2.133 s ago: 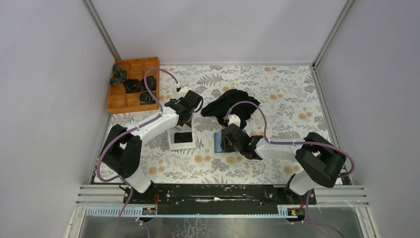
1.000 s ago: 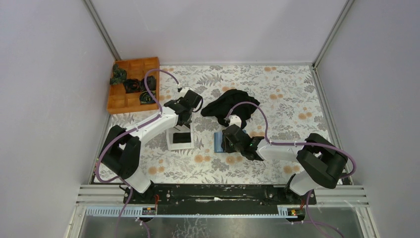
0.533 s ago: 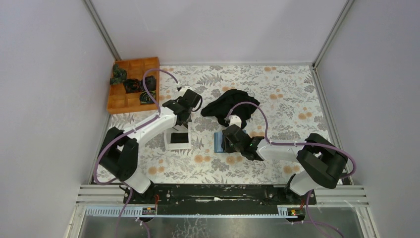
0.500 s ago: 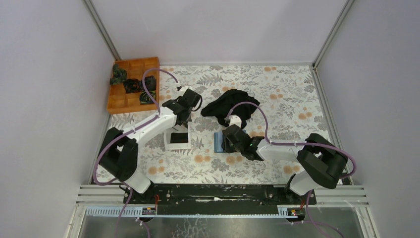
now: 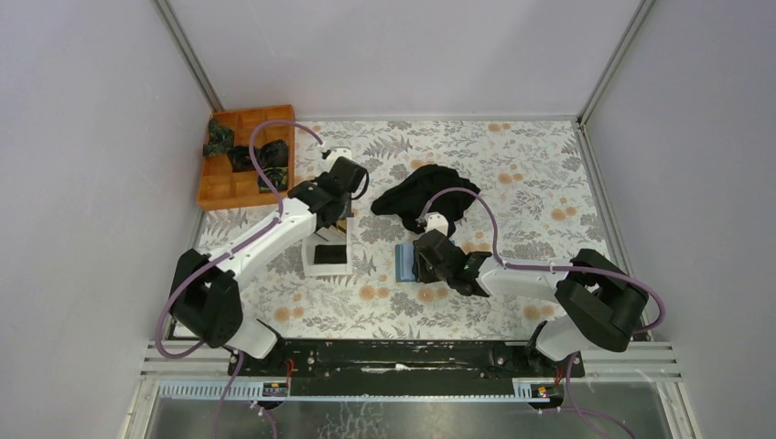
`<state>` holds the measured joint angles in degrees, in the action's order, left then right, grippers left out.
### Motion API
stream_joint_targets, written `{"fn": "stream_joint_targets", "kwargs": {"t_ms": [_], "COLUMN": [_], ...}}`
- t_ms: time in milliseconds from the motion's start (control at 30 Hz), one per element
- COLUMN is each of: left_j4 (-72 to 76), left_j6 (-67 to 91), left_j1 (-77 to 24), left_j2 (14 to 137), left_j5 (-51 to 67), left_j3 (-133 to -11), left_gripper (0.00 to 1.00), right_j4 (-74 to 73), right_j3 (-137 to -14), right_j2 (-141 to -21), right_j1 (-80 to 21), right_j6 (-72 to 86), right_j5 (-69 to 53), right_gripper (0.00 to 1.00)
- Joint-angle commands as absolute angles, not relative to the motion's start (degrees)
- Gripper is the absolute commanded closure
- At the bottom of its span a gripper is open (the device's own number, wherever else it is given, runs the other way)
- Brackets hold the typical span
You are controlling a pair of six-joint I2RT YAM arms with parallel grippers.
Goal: Put the credit cards into the card holder
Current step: Pick up the credit card from the storage box.
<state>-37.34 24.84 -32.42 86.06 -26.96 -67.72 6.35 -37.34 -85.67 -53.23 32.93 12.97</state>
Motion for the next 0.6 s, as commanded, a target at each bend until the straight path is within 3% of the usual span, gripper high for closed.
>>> {"fn": "stream_joint_targets", "kwargs": {"t_ms": [0,567], "left_j4": [-39.5,-41.5], "left_j6": [24.9,23.7], "left_j1": [-33.3,-36.2], "left_j2": [83.4,77.1], "left_j5": [-27.6,-20.7], "left_j3": [-70.4,-74.7], "left_gripper": [1.00,1.00], "right_j4": [5.0,5.7], "right_j3": [-38.7,-38.2], "right_j2": [-83.1,-81.6], "right_j1": [-53.3,-53.3], "right_j6": [31.6,30.7], "right_j5": [15.2,15.7], "right_gripper": [0.67,0.66]}}
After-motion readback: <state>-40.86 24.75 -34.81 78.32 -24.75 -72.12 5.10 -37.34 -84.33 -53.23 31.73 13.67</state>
